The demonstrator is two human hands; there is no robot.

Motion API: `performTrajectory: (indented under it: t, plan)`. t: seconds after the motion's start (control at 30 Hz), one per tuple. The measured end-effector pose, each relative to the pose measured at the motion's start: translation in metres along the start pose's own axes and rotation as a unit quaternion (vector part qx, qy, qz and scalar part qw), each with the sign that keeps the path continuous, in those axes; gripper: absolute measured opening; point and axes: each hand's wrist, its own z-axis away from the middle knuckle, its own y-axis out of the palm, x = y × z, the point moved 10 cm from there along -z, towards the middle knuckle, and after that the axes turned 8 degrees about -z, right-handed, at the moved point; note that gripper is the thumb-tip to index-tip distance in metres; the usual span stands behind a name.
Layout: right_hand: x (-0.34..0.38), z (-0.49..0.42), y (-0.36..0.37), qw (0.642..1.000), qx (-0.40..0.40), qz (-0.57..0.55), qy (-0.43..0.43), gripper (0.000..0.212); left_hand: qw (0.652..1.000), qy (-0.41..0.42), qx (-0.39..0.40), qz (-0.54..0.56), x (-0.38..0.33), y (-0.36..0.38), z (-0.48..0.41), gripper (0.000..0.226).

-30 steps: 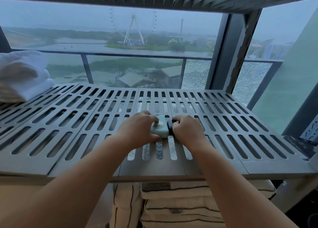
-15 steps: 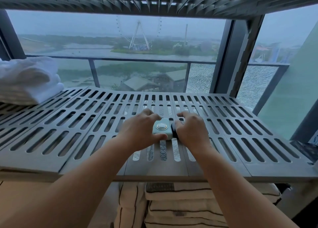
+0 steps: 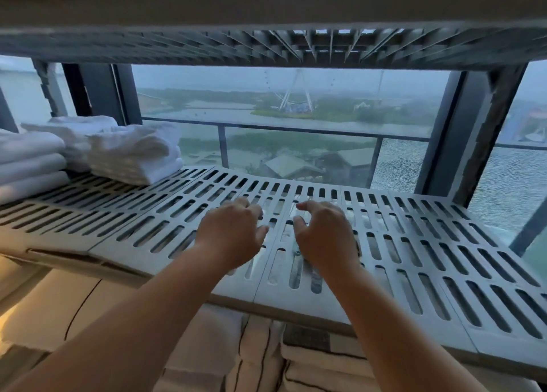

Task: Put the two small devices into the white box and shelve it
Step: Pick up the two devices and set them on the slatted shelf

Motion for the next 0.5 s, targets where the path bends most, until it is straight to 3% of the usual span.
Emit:
performTrajectory:
  t: [0.23, 0.5]
  plan:
    - [0.034, 0.014, 0.013, 0.999, 0.015, -0.032, -0.02, 0.041, 0.999, -0.046, -0.001, 0.006, 0.03, -0.02, 0.026, 0.04]
    - [0.06, 0.033, -0.017, 0.999, -0.045, -0.01, -0.005, 0.038, 0.998, -0.008, -0.047, 0.044, 0.024, -0.054, 0.036, 0.045]
